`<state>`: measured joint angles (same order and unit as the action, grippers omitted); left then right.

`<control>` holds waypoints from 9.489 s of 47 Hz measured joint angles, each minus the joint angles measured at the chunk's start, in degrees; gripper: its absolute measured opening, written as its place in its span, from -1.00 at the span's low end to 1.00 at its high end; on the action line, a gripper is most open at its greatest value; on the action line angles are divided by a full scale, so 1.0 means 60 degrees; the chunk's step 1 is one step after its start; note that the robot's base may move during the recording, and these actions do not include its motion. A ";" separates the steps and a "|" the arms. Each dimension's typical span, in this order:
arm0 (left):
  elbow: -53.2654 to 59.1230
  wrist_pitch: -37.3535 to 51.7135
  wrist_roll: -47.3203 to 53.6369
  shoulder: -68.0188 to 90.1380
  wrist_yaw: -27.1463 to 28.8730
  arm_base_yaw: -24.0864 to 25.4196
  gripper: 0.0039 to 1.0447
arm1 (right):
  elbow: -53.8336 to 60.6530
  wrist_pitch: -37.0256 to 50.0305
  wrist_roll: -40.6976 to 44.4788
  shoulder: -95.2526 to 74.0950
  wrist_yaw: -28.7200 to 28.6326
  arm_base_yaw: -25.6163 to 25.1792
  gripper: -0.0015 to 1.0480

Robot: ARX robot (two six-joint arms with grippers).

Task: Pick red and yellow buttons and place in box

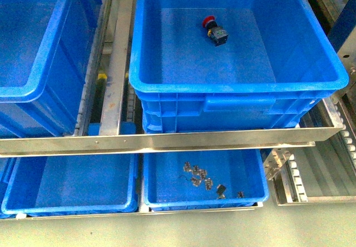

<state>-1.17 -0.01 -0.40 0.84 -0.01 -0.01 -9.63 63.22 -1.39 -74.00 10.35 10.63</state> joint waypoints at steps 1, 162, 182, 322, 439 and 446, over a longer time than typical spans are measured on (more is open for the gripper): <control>0.0000 0.0000 0.0000 0.0000 0.0000 0.0000 0.85 | 0.0087 -0.0084 0.0015 0.0142 -0.0062 -0.0058 -0.69; 0.0000 -0.0004 0.0000 0.0000 0.0000 0.0004 0.85 | 0.1399 -1.0546 0.0200 1.2287 -0.1705 -0.1759 0.88; 0.0000 -0.0007 -0.0004 0.0000 0.0073 0.0000 0.85 | 0.1399 -1.0550 0.0208 1.2291 -0.1810 -0.1770 0.88; -1.4702 -0.0627 0.1231 2.2458 -0.0933 0.0106 0.85 | 0.1399 -1.0550 0.0204 1.2295 -0.1730 -0.1774 0.88; -1.2520 -0.0127 -0.8601 1.7569 -0.3840 -0.5377 -0.34 | 0.0302 -1.2287 -0.0215 0.9657 0.0375 -0.0776 0.88; -1.2641 -0.0131 -0.8601 1.7577 -0.3829 -0.5439 -0.34 | -0.0379 -0.7905 0.1191 0.4688 -0.1330 -0.0084 0.88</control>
<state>-77.01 -0.80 -52.01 106.30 -22.98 -32.64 -11.90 15.79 5.76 -45.87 2.37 10.13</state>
